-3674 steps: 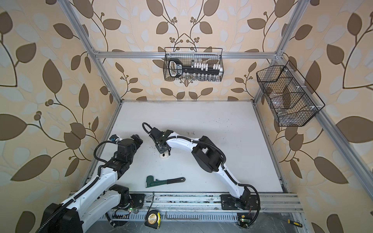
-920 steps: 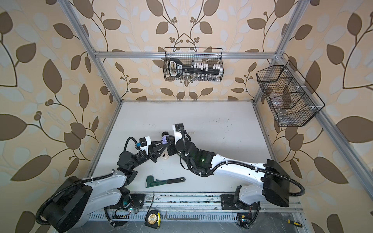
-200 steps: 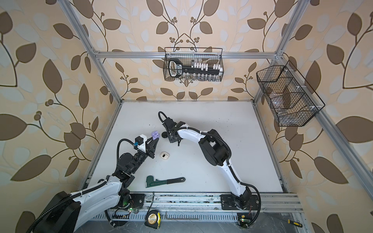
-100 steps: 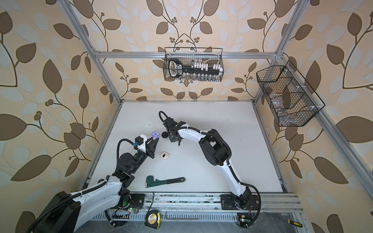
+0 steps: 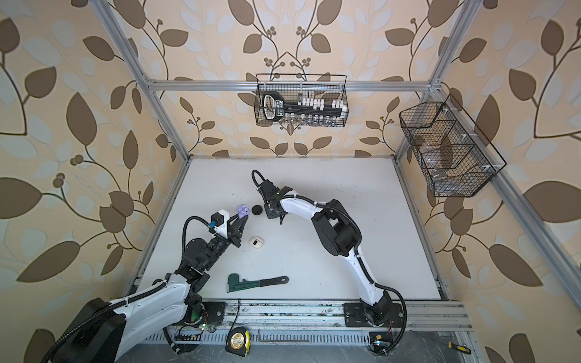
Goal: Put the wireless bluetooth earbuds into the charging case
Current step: 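Lower and close the right gripper on the lilac earbud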
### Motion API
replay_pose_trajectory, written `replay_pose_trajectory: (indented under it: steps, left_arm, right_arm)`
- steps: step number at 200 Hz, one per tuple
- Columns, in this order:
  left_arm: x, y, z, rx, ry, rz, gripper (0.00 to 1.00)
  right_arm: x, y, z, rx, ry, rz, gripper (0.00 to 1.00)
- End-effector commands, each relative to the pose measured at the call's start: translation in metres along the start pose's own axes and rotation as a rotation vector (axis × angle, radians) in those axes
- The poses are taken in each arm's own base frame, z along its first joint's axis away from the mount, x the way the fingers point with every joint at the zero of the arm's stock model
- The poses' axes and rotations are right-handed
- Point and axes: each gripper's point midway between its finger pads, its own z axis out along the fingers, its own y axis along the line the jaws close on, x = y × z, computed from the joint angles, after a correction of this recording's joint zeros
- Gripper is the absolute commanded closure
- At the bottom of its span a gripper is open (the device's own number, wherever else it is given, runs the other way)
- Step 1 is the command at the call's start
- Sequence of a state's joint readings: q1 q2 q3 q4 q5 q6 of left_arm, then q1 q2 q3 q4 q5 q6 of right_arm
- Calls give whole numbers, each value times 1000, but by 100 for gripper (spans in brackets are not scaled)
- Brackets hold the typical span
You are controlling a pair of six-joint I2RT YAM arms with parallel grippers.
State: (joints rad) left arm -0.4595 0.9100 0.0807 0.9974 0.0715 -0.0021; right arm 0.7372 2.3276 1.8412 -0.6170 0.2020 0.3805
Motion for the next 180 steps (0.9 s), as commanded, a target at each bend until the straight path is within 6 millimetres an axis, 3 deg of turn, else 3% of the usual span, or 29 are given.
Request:
replay_pose_trajectory:
  steps: [1, 100, 180]
  left_arm:
    - [-22, -7, 4, 32, -64, 12, 100]
    - [-20, -11, 6, 52, -54, 12, 100]
    - [-22, -11, 5, 52, -57, 15, 100]
  right_arm:
    - [33, -5, 29, 23, 113, -25, 66]
    - [41, -1, 40, 10, 154, -33, 69]
    - [42, -3, 35, 21, 148, -30, 74]
